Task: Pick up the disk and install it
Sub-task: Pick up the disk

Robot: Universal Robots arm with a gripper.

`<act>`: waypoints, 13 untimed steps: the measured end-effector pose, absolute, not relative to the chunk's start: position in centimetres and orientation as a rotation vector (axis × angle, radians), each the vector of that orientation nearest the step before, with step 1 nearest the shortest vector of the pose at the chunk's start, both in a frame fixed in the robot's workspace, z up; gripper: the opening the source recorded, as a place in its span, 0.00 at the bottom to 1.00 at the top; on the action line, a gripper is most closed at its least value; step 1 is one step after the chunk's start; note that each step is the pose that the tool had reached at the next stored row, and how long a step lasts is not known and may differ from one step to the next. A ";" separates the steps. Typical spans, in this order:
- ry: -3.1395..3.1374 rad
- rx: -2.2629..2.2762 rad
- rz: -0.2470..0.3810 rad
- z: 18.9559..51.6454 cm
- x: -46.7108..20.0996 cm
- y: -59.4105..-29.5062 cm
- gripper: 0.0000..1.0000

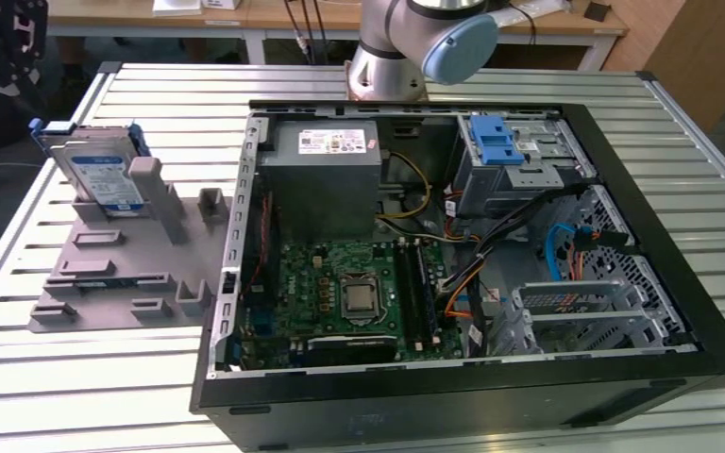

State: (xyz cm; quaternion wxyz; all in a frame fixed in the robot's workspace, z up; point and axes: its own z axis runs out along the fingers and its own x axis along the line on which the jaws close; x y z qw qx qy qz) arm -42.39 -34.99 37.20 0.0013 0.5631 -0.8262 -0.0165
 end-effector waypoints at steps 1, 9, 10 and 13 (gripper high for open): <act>-2.578 1.790 -0.052 37.1 -42.4 -35.0 0.11; -2.526 1.863 -0.050 36.6 -42.4 -35.0 0.11; -2.521 1.873 -0.048 36.5 -42.4 -35.0 0.11; -2.488 1.922 -0.044 36.2 -42.4 -35.0 0.11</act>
